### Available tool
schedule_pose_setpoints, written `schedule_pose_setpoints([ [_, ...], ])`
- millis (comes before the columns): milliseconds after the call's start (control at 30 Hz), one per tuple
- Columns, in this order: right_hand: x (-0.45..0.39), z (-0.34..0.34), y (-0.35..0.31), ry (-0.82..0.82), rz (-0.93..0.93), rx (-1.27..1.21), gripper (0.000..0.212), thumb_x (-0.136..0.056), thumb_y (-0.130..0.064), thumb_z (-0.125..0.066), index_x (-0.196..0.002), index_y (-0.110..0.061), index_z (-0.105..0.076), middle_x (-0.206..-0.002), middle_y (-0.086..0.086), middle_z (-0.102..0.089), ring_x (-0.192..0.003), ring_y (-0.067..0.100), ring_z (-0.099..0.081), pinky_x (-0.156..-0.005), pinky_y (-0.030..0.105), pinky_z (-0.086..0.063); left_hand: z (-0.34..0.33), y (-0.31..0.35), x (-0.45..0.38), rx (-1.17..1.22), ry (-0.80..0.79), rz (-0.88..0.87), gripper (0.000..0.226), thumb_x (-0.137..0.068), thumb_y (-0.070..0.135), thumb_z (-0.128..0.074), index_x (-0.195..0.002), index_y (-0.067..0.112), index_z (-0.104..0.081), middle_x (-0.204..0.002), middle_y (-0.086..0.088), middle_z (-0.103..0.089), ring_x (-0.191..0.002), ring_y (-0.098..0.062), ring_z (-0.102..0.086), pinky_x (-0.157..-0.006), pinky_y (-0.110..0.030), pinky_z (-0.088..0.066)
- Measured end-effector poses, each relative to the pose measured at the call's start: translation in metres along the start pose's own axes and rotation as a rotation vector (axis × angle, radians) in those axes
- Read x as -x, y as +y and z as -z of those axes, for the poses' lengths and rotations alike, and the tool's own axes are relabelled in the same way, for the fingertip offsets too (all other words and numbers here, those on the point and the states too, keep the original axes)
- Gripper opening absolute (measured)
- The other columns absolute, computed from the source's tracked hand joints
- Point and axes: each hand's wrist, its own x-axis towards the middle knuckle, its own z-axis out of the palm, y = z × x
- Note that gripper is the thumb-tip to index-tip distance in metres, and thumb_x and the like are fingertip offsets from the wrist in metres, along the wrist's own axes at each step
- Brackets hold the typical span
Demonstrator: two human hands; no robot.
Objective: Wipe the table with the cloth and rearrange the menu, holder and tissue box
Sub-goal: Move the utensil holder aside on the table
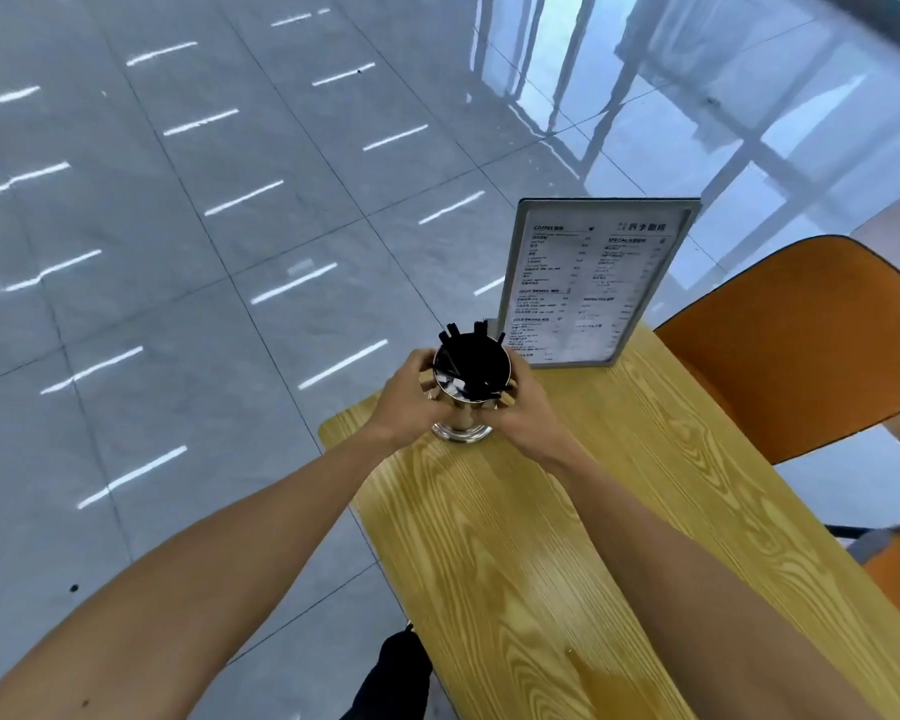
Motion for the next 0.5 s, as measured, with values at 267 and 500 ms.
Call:
schedule_pose_setpoints([
  [267,-0.025,-0.006,0.003,-0.001,-0.026,0.006,0.087,-0.070,-0.012,-0.093,-0.138,-0.033,-0.043,-0.134,-0.004,-0.060,-0.112,-0.008,-0.062,-0.086,0.010,-0.050,0.008,0.001,-0.020,0.014,0.026,0.012,0.093,-0.054,0.015,-0.098,-0.134,0.026,-0.051,-0.134,0.012,-0.058,-0.122,-0.017,-0.060,-0.099,-0.040,-0.055],
  [500,-0.030,-0.004,0.012,0.003,-0.112,0.044,0.090,-0.071,-0.022,-0.093,-0.144,-0.025,-0.042,-0.129,-0.015,-0.061,-0.112,-0.013,-0.060,-0.089,0.011,-0.050,0.004,0.005,-0.019,-0.058,0.018,0.080,0.096,-0.056,0.029,-0.098,-0.137,0.022,-0.046,-0.139,0.008,-0.056,-0.126,-0.014,-0.055,-0.106,-0.037,-0.048],
])
